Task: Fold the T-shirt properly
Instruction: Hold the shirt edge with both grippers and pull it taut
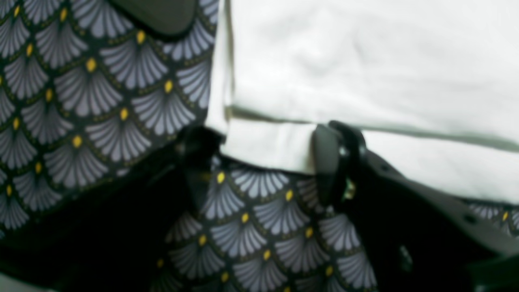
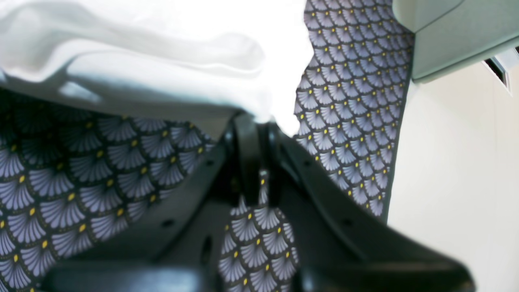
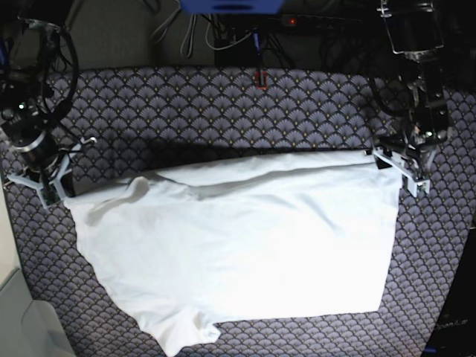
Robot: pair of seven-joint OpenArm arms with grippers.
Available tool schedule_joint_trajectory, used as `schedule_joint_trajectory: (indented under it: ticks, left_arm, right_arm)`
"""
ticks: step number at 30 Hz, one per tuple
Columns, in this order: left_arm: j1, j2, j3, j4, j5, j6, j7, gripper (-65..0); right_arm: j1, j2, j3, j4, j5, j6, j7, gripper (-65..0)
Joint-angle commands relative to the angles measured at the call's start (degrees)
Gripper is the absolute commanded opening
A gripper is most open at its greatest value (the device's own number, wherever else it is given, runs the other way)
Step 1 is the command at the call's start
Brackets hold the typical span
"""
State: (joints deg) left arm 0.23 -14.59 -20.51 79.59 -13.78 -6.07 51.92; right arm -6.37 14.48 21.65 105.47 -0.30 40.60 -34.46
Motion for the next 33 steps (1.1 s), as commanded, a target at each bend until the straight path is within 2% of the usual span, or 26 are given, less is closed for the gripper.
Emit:
schedule_joint_trajectory:
  ticks: [1, 3, 8, 10, 16, 19, 23, 28, 33]
  left_arm:
    - [-1.15, -0.58, -0.10, -0.25, -0.33, -0.04, -0.18, -30.8]
    - [-2.03, -0.58, -0.10, -2.10, -0.42, -0.04, -0.27, -36.1]
    - [-2.21, -0.40, -0.10, -3.59, -0.50, -0.04, -1.68, -58.1]
    - [-2.21, -0.40, -0.10, -3.59, -0.50, -0.04, -1.68, -65.0]
    - [-2.21, -0.40, -0.19, -2.19, -0.68, -0.04, -1.24, -64.5]
    - [-2.56, -0.40, -0.28, -0.43, -3.67, 0.04, -1.06, -64.5]
    - [-5.55, -0.49, -0.63, -0.16, -8.86, 0.31, 4.47, -64.5]
    - [-8.27, -0.49, -0.81, -0.25, -13.60, 0.48, 8.08, -64.5]
    - [-10.30, -0.40, -5.90, -0.69, -15.89, 0.48, 10.45, -64.5]
  right_arm:
    - [0.79, 0.95, -0.24, 0.86, 0.34, -0.60, 1.53, -65.0]
    - [0.79, 1.04, -0.51, 0.86, 0.34, -0.60, 1.53, -65.0]
    - [0.79, 1.04, -1.21, 0.86, 0.34, -0.60, 1.45, -65.0]
    - [0.79, 1.04, -1.21, 0.95, 0.34, -0.60, 1.53, -65.0]
    - [0.79, 1.04, -1.21, 0.86, 0.34, -0.60, 1.53, -65.0]
    - [0.79, 1.04, -1.21, 0.86, 0.34, -0.60, 1.45, -65.0]
    - [0.79, 1.04, -1.21, 0.95, 0.34, -0.60, 1.45, -65.0]
    - [0.79, 1.21, -1.03, 1.30, 0.34, -0.60, 1.62, -65.0]
    - [0.88, 2.09, -0.86, 1.30, 0.34, -0.60, 1.89, -65.0]
